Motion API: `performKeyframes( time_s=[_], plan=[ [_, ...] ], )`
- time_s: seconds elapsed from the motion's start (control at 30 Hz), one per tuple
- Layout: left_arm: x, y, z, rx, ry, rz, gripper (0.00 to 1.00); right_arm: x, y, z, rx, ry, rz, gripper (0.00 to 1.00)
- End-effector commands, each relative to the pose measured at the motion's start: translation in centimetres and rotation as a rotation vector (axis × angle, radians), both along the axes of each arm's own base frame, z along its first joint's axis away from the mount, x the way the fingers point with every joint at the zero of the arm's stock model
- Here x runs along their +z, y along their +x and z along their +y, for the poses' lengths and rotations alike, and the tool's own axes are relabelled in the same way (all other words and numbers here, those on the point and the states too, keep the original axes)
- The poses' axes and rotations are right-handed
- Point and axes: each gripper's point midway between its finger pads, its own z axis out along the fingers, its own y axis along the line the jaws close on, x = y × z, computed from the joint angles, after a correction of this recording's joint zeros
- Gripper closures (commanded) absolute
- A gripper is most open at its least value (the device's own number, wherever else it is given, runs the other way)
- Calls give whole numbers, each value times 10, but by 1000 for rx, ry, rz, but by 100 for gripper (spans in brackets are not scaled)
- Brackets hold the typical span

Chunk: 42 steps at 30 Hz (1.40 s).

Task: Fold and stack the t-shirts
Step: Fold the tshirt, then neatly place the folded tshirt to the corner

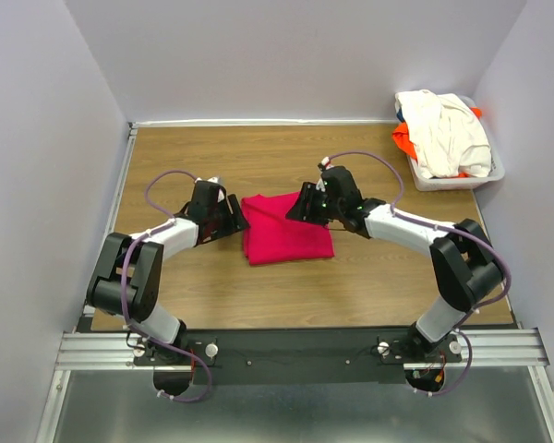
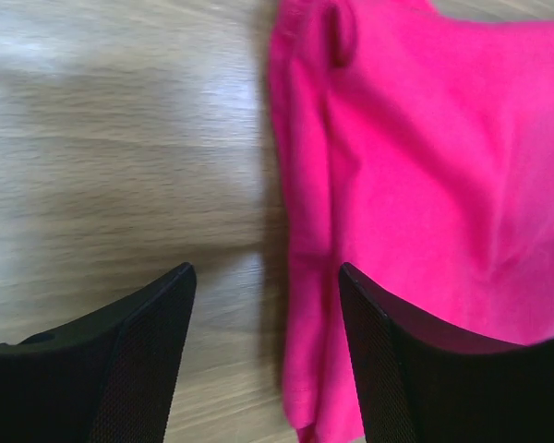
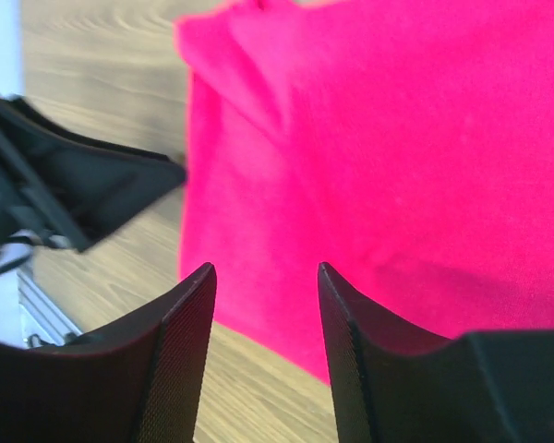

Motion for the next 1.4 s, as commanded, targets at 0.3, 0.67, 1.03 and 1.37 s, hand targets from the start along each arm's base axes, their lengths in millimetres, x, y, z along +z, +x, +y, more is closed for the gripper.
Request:
performKeyframes(
  time_s=[0.3, 0.67, 1.03, 1.37],
  plan=[
    [-10, 0, -30, -119, -68, -15, 30, 32, 21, -54, -121, -47, -72, 43],
    [-37, -5, -46, -70, -64, 97, 100, 37, 22, -61, -121, -41, -77, 43],
    [-8, 15, 55, 380, -227, 85, 100, 38, 13, -64, -78, -69, -57, 43],
    [-10, -49, 201, 918, -265, 95, 100, 42, -2, -55, -9, -26, -20, 43]
  ],
)
